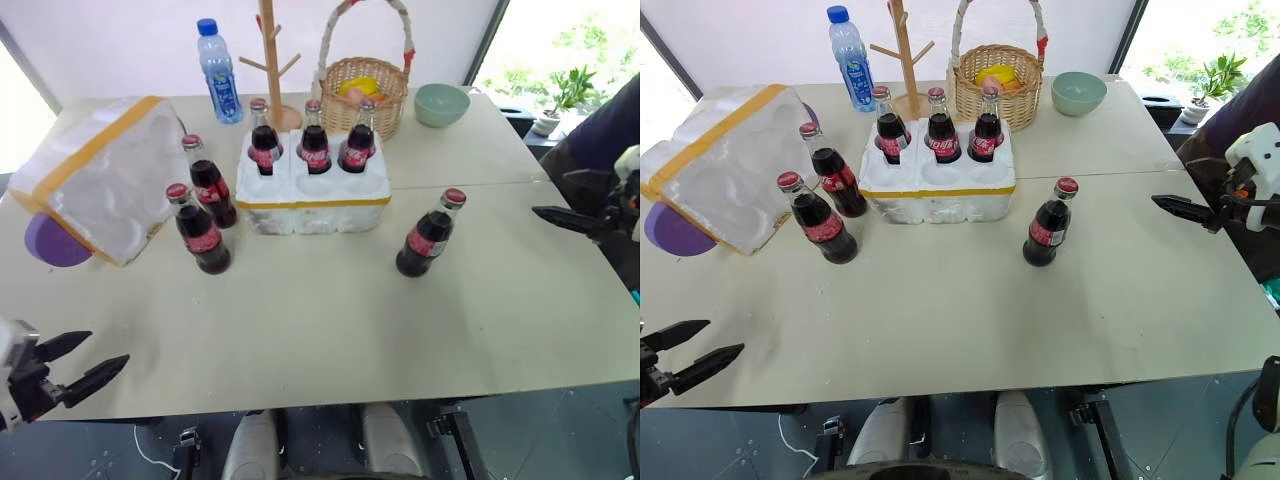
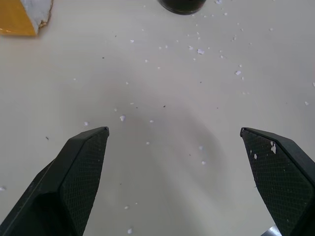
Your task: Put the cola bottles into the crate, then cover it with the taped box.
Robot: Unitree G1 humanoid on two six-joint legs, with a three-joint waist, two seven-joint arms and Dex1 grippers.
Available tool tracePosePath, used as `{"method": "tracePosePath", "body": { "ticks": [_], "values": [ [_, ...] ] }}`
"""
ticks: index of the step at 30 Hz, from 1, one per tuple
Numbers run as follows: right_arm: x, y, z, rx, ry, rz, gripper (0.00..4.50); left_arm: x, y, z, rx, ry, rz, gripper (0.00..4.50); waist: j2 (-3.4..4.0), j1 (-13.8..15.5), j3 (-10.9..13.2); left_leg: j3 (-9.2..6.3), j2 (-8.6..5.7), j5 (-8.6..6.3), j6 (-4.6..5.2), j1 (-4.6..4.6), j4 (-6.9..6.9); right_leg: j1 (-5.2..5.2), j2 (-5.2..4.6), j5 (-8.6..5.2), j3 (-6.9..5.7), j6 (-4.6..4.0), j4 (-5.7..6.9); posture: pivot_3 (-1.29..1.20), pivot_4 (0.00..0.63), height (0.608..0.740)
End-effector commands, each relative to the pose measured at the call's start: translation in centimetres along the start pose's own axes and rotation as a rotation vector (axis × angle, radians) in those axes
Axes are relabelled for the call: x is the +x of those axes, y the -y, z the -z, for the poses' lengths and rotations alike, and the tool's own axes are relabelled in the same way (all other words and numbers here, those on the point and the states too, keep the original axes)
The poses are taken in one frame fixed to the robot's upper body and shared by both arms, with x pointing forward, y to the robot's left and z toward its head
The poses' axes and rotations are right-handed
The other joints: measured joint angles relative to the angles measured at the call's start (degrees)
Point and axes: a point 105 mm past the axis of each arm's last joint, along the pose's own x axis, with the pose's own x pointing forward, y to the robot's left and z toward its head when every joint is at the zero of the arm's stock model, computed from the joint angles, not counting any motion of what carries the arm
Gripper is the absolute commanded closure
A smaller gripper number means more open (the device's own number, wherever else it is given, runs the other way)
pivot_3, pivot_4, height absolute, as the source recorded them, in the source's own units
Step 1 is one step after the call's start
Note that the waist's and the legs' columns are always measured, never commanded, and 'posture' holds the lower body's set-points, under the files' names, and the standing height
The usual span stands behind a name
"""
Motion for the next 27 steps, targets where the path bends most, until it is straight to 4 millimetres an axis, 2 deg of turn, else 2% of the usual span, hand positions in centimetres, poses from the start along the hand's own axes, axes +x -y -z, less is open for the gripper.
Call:
{"method": "tracePosePath", "body": {
  "ticks": [1, 12, 19, 23, 26, 27],
  "values": [
    [-0.4, 0.6, -1.1, -0.027, 0.041, 0.028, 0.0, 0.0, 0.1, -0.8, 0.027, 0.021, -0.002, 0.03, 0.0, 0.0, 0.0, 0.01, 0.0, 0.0, 0.0, 0.0, 0.0, 0.0, 0.0, 0.0, 0.0, 0.0, 0.0, 0.0, 0.15, 0.74],
    [-0.5, 0.7, -0.6, -0.013, 0.051, 0.055, 0.0, 1.0, -0.2, -1.8, 0.021, 0.053, -0.017, 0.03, 0.0, 0.04, 0.0, 0.24, -0.01, 0.01, 0.01, 0.0, 0.01, 0.03, 0.01, 0.0, 0.01, 0.0, 0.0, 0.0, 0.15, 0.74],
    [-0.4, 0.8, -0.7, 0.031, 0.064, 0.051, 0.0, 2.0, 0.5, -2.8, 0.009, 0.096, 0.017, 0.03, 0.0, 0.06, 0.0, 0.24, -0.1, 0.01, 0.02, 0.01, 0.02, 0.04, 0.03, 0.01, 0.01, 0.01, 0.02, 0.0, 0.15, 0.74],
    [-0.8, 1.1, -2.4, 0.038, 0.106, 0.047, 0.0, 2.6, 1.3, -4.9, 0.015, 0.186, 0.04, 0.03, 0.0, 0.15, 0.0, 0.23, -0.12, 0.01, 0.02, 0.02, 0.05, 0.08, 0.03, 0.01, 0.01, 0.01, 0.04, 0.0, 0.15, 0.74],
    [-1.7, 1.0, -6.3, 0.032, 0.191, -0.021, 0.0, 3.4, 1.7, -7.3, 0.012, 0.281, 0.069, 0.03, 0.1, 0.14, 0.05, 0.24, -0.15, 0.02, 0.03, 0.03, 0.09, 0.1, 0.02, 0.01, 0.02, 0.02, 0.09, 0.0, 0.15, 0.74],
    [-1.8, 0.9, -7.0, 0.031, 0.204, -0.038, 0.0, 3.5, 1.8, -7.7, 0.013, 0.289, 0.076, 0.03, 0.15, 0.15, 0.08, 0.23, -0.15, 0.02, 0.03, 0.04, 0.11, 0.1, 0.03, 0.02, 0.02, 0.02, 0.14, 0.0, 0.15, 0.74]
  ]
}}
